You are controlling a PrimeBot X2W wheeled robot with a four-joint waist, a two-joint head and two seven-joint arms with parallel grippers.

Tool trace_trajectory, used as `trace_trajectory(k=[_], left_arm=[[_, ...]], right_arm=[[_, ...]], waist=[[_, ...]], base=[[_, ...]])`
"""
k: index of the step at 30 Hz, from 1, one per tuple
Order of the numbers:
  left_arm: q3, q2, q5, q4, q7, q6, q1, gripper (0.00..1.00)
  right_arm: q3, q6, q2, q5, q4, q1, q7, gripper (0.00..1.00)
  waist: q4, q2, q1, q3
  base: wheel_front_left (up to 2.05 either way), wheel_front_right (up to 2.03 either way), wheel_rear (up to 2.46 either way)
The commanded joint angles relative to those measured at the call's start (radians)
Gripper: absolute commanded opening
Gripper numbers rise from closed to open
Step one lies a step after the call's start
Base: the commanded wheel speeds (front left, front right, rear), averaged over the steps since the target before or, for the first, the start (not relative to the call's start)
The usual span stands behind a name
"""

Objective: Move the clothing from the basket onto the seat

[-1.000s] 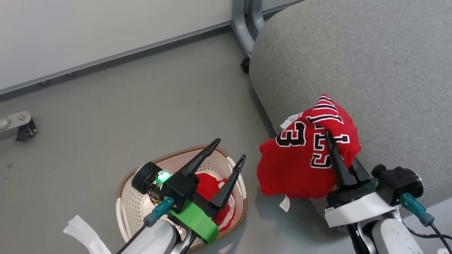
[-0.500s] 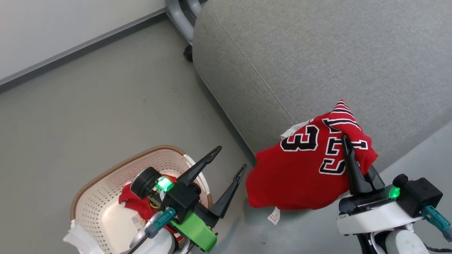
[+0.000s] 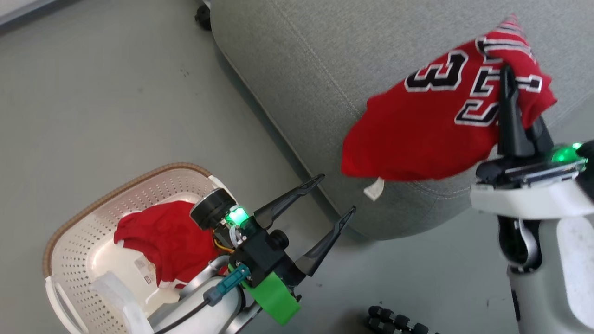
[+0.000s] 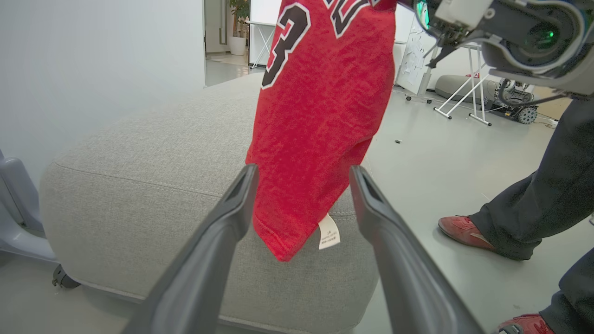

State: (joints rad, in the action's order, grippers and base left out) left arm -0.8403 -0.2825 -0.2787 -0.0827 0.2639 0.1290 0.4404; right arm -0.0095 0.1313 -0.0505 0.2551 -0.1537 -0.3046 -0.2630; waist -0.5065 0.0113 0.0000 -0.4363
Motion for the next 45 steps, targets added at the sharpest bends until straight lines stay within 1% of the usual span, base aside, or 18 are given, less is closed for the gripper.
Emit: trace_trajectory(k=[1, 3, 5, 9, 11, 13, 16, 19, 22, 25, 27, 28, 32, 37, 41, 45], left_arm=[[-0.007, -0.02, -0.008, 0.006, 0.001, 0.003, 0.027, 1.0], [-0.025, -0.035, -0.014, 0.019, 0.0, 0.003, 0.056, 1.0], [-0.039, -0.053, -0.014, 0.024, -0.004, 0.003, 0.084, 1.0], [-0.032, -0.072, -0.008, 0.03, -0.006, -0.001, 0.115, 1.0], [-0.029, -0.074, -0.007, 0.037, -0.007, -0.005, 0.121, 1.0], [-0.028, -0.077, -0.006, 0.041, -0.008, -0.008, 0.125, 1.0], [-0.021, -0.079, -0.006, 0.044, -0.008, -0.023, 0.122, 1.0], [-0.019, -0.068, -0.009, 0.045, -0.006, -0.03, 0.125, 1.0], [-0.014, -0.062, -0.013, 0.045, -0.003, -0.04, 0.119, 1.0], [-0.014, -0.063, -0.013, 0.04, -0.002, -0.043, 0.109, 1.0], [-0.017, -0.064, -0.013, 0.036, -0.001, -0.041, 0.106, 1.0], [-0.016, -0.064, -0.015, 0.034, 0.0, -0.042, 0.105, 1.0], [-0.01, -0.06, -0.02, 0.026, 0.001, -0.047, 0.102, 1.0], [-0.006, -0.034, -0.028, 0.006, 0.001, -0.047, 0.084, 1.0], [0.022, 0.011, -0.047, -0.018, 0.001, -0.045, 0.049, 1.0], [0.081, 0.065, -0.057, -0.046, 0.001, -0.042, -0.008, 1.0]], right_arm=[[-0.017, -0.001, 0.0, -0.027, 0.012, -0.065, -0.003, 0.0], [-0.051, -0.001, -0.018, -0.05, 0.033, -0.16, -0.003, 0.0], [-0.093, -0.001, -0.053, -0.06, 0.062, -0.254, -0.003, 0.0], [-0.181, -0.001, -0.119, -0.032, 0.132, -0.417, -0.003, 0.0], [-0.224, -0.001, -0.153, -0.029, 0.163, -0.473, -0.003, 0.0], [-0.265, -0.001, -0.17, -0.018, 0.21, -0.513, -0.002, 0.0], [-0.333, -0.001, -0.17, 0.043, 0.351, -0.536, -0.002, 0.0], [-0.391, -0.001, -0.169, 0.052, 0.484, -0.518, -0.003, 0.0], [-0.432, -0.001, -0.127, 0.079, 0.588, -0.492, -0.002, 0.0], [-0.441, -0.001, -0.102, 0.066, 0.643, -0.46, -0.002, 0.0], [-0.442, -0.001, -0.083, 0.049, 0.664, -0.435, -0.002, 0.35], [-0.446, -0.001, -0.074, 0.037, 0.663, -0.423, -0.002, 1.0], [-0.458, -0.001, -0.041, 0.008, 0.631, -0.363, -0.002, 1.0], [-0.41, -0.001, -0.019, -0.072, 0.541, -0.243, -0.002, 1.0], [-0.353, -0.001, -0.014, -0.138, 0.463, -0.111, -0.002, 1.0], [-0.263, -0.001, -0.005, -0.164, 0.401, 0.013, -0.002, 1.0]], waist=[[0.035, -0.0113, 0.0, -0.111], [0.057, -0.0113, 0.0, -0.147], [0.083, -0.0113, 0.0, -0.179], [0.131, -0.0113, 0.0, -0.231], [0.155, -0.0113, 0.0, -0.254], [0.176, -0.0113, 0.0, -0.274], [0.194, -0.0113, 0.0, -0.298], [0.207, -0.0113, 0.0, -0.317], [0.208, -0.0113, 0.0, -0.329], [0.199, -0.0113, 0.0, -0.329], [0.194, -0.0113, 0.0, -0.321], [0.189, -0.0113, 0.0, -0.315], [0.176, -0.0113, 0.0, -0.283], [0.178, -0.0113, 0.0, -0.22], [0.205, -0.0113, 0.0, -0.136], [0.255, -0.0113, 0.0, -0.047]], base=[[0.0, 0.0, 0.0], [0.0, 0.0, 0.0], [0.0, 0.0, 0.0], [0.0, 0.0, 0.0], [0.0, 0.0, 0.0], [0.0, 0.0, 0.0], [0.0, 0.0, 0.0], [0.0, 0.0, 0.0], [0.0, 0.0, 0.0], [0.0, 0.0, 0.0], [0.0, 0.0, 0.0], [0.0, 0.0, 0.0], [0.0, 0.0, 0.0], [0.0, 0.0, 0.0], [0.0, 0.0, 0.0], [0.0, 0.0, 0.0]])
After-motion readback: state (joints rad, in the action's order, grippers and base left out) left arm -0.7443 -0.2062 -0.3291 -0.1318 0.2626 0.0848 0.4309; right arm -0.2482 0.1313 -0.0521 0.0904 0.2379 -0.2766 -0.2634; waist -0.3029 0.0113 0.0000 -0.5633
